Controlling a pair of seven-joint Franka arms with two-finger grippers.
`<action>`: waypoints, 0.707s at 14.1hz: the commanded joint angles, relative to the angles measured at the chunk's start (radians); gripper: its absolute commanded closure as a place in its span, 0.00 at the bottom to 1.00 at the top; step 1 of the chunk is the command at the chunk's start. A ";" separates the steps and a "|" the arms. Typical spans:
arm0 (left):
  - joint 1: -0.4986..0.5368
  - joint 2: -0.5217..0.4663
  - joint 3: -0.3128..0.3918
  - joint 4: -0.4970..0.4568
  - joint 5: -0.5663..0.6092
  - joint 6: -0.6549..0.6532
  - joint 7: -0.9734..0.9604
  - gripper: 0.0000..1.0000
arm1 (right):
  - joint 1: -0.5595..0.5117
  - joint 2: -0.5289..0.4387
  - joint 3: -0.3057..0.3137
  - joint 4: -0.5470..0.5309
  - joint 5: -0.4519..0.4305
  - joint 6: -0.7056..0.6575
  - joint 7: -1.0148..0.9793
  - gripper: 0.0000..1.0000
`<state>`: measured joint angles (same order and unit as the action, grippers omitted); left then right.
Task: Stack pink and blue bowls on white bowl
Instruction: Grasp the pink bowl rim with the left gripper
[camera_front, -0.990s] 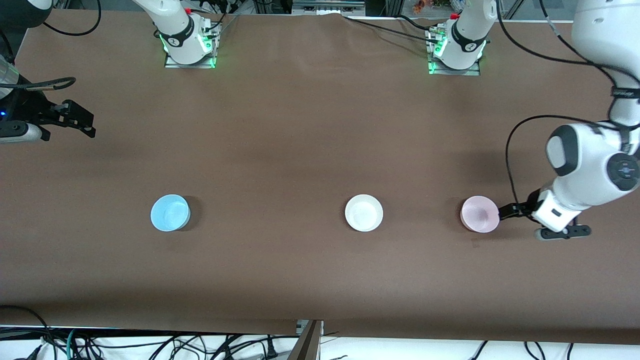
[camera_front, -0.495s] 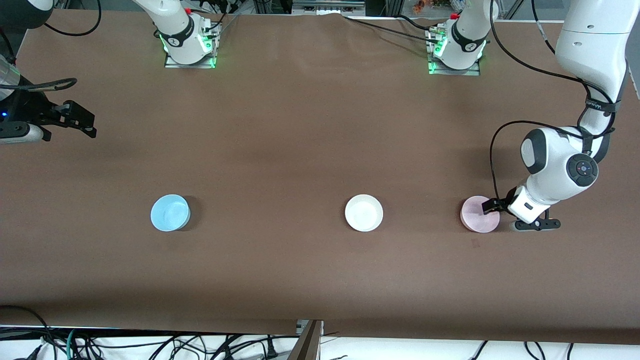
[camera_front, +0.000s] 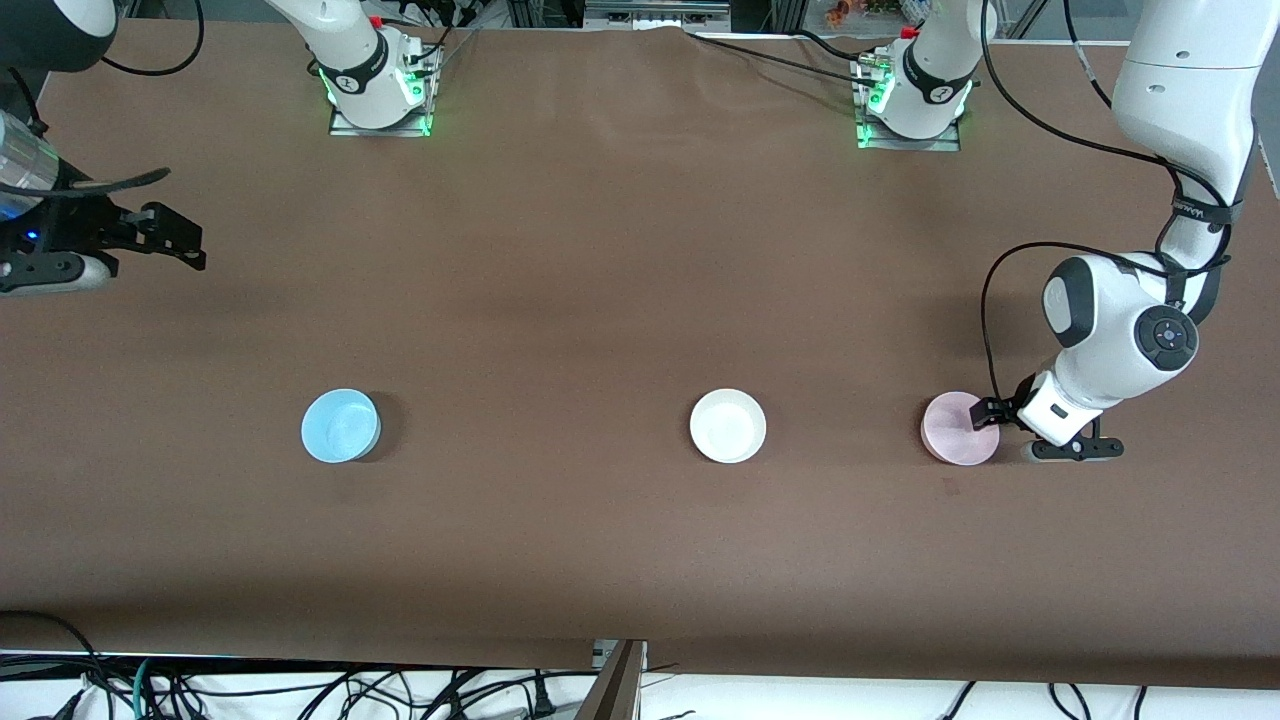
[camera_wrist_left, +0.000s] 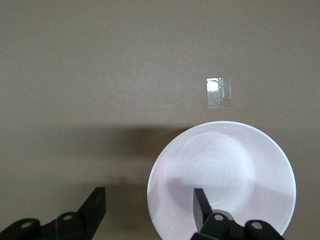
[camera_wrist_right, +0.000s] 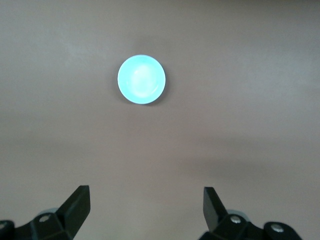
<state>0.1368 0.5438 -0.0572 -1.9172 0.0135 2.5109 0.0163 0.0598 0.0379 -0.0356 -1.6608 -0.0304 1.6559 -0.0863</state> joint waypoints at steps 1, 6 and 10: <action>0.009 0.001 -0.009 -0.013 0.013 0.026 -0.004 0.50 | 0.006 0.014 0.000 0.021 -0.002 -0.025 0.007 0.00; -0.006 0.002 -0.015 -0.008 0.011 0.028 -0.042 1.00 | 0.002 0.027 -0.001 0.042 0.021 -0.021 -0.026 0.00; -0.029 -0.001 -0.018 0.003 0.011 0.026 -0.091 1.00 | 0.003 0.039 -0.003 0.047 0.026 -0.024 -0.021 0.00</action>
<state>0.1232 0.5435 -0.0740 -1.9149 0.0135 2.5280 -0.0357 0.0616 0.0606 -0.0357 -1.6437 -0.0175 1.6538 -0.0930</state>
